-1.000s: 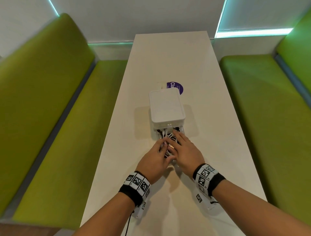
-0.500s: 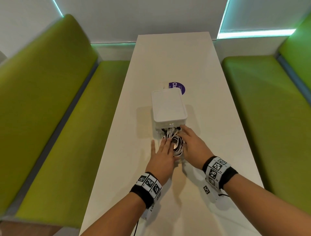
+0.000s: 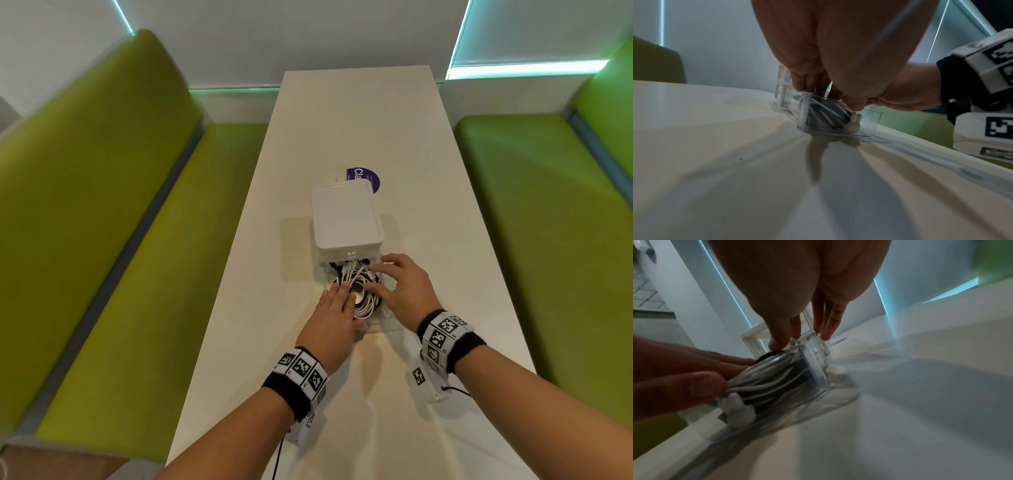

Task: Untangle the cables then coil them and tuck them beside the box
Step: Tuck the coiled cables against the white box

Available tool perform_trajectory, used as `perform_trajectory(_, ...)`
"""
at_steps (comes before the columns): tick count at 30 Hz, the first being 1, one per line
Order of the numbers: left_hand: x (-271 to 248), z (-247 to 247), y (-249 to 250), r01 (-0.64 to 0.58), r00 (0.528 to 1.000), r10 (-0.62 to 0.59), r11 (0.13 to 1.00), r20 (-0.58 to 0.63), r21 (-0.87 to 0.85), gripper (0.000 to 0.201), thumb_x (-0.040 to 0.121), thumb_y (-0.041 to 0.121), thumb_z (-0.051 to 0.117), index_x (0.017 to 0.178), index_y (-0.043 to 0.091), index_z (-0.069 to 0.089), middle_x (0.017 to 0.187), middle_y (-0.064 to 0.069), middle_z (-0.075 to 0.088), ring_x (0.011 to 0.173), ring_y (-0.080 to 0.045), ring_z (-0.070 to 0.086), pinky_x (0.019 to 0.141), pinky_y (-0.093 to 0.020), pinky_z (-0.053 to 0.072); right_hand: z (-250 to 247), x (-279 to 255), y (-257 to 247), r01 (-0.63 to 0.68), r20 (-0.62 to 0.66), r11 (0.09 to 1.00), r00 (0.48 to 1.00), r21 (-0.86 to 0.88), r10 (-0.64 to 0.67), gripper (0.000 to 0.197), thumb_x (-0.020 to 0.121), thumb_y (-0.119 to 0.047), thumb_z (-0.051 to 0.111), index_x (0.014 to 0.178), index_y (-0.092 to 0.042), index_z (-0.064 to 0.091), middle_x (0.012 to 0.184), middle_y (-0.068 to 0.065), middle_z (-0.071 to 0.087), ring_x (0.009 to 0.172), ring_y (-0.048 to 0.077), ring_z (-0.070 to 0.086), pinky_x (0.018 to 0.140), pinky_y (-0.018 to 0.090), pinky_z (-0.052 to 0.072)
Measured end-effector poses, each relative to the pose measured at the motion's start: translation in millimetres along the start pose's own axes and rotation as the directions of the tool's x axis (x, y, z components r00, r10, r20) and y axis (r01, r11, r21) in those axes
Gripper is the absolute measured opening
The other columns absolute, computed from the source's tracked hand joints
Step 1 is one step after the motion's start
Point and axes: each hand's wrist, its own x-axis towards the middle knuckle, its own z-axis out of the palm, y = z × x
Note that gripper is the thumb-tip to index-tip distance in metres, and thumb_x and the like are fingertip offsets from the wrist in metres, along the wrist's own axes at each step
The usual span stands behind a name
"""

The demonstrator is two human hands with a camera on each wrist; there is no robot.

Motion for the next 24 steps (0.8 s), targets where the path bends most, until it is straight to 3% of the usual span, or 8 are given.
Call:
perform_trajectory(4, -2, -3, -1, 0.016, 1.0, -0.016, 1.0, -0.005, -0.003, 0.06, 0.109, 0.038, 0.027, 0.158, 0.004, 0.016, 0.167, -0.017, 0.0, 0.155, -0.03, -0.003, 0.12, -0.033, -0.011, 2, 5, -7, -0.037, -0.101, 0.997, 0.994, 0.061, 0.043, 0.017, 0.086, -0.015, 0.078, 0.102, -0.016, 0.079, 0.112, -0.001, 0.066, 0.104, 0.015, 0.063, 0.098, 0.032, 0.051)
perform_trajectory(9, 2, 2, -3, 0.031, 0.999, -0.031, 0.999, -0.014, 0.01, 0.067, 0.104, 0.044, 0.018, 0.157, 0.004, 0.017, 0.167, -0.018, 0.005, 0.155, -0.031, 0.001, 0.123, -0.036, -0.006, 13, 4, -17, 0.046, -0.042, 0.996, 0.998, 0.078, -0.043, 0.02, 0.087, 0.003, 0.07, 0.097, -0.012, 0.079, 0.11, -0.003, 0.067, 0.096, 0.008, 0.061, 0.089, 0.0, 0.04)
perform_trajectory(12, 2, 2, -3, 0.0, 1.0, 0.001, 1.0, -0.011, 0.029, 0.083, 0.093, 0.05, -0.002, 0.157, 0.002, 0.018, 0.166, -0.02, 0.005, 0.155, -0.033, 0.002, 0.122, -0.037, -0.006, 11, 12, -15, 0.016, -0.018, 0.996, 1.0, 0.085, -0.015, 0.017, 0.085, 0.002, 0.073, 0.097, -0.008, 0.079, 0.107, 0.0, 0.068, 0.091, 0.015, 0.066, 0.091, 0.018, 0.053)
perform_trajectory(15, 1, 7, -4, -0.033, 0.999, 0.035, 0.998, -0.034, 0.051, 0.092, 0.087, 0.051, -0.009, 0.154, -0.002, 0.025, 0.164, -0.024, 0.013, 0.153, -0.037, 0.009, 0.123, -0.042, -0.002, 7, 19, -16, 0.111, 0.087, 0.978, 0.992, -0.177, -0.096, 0.012, 0.09, -0.01, 0.071, 0.096, -0.011, 0.081, 0.098, 0.002, 0.074, 0.095, 0.026, 0.062, 0.087, 0.039, 0.05)
perform_trajectory(17, 0, 12, -4, -0.035, 0.998, 0.039, 0.997, -0.053, 0.071, 0.084, 0.093, 0.047, -0.001, 0.152, -0.004, 0.031, 0.162, -0.025, 0.02, 0.152, -0.038, 0.015, 0.123, -0.045, 0.006, 8, 20, -15, 0.187, 0.079, 0.901, 0.982, -0.391, -0.169, 0.013, 0.093, -0.019, 0.069, 0.087, -0.019, 0.081, 0.084, -0.004, 0.074, 0.09, 0.027, 0.053, 0.078, 0.039, 0.042)
perform_trajectory(19, -2, 16, -3, -0.015, 0.999, 0.019, 0.996, -0.043, 0.086, 0.075, 0.098, 0.043, 0.008, 0.15, -0.004, 0.035, 0.161, -0.025, 0.024, 0.151, -0.038, 0.019, 0.123, -0.046, 0.011, 9, 19, -13, 0.169, 0.038, 0.876, 0.985, -0.453, -0.171, 0.013, 0.092, -0.021, 0.071, 0.082, -0.021, 0.079, 0.078, -0.005, 0.069, 0.086, 0.026, 0.048, 0.073, 0.039, 0.043)
perform_trajectory(22, -3, 15, -2, -0.009, 0.995, 0.019, 0.994, -0.099, 0.106, 0.066, 0.101, 0.04, 0.026, 0.149, -0.003, 0.036, 0.16, -0.024, 0.026, 0.151, -0.037, 0.02, 0.122, -0.046, 0.008, 13, 15, -18, 0.177, 0.056, 0.823, 0.983, -0.54, -0.175, 0.004, 0.084, -0.015, 0.072, 0.08, -0.016, 0.074, 0.085, 0.004, 0.064, 0.084, 0.028, 0.047, 0.067, 0.04, 0.048)
perform_trajectory(24, -4, 12, -3, -0.028, 0.995, 0.038, 0.994, -0.097, 0.106, 0.069, 0.1, 0.041, 0.019, 0.153, -0.003, 0.027, 0.163, -0.024, 0.018, 0.153, -0.036, 0.012, 0.121, -0.043, -0.002, 12, 10, -26, 0.164, 0.082, 0.779, 0.986, -0.606, -0.144, 0.004, 0.079, -0.013, 0.069, 0.075, -0.012, 0.07, 0.1, 0.013, 0.059, 0.086, 0.032, 0.048, 0.065, 0.04, 0.047)
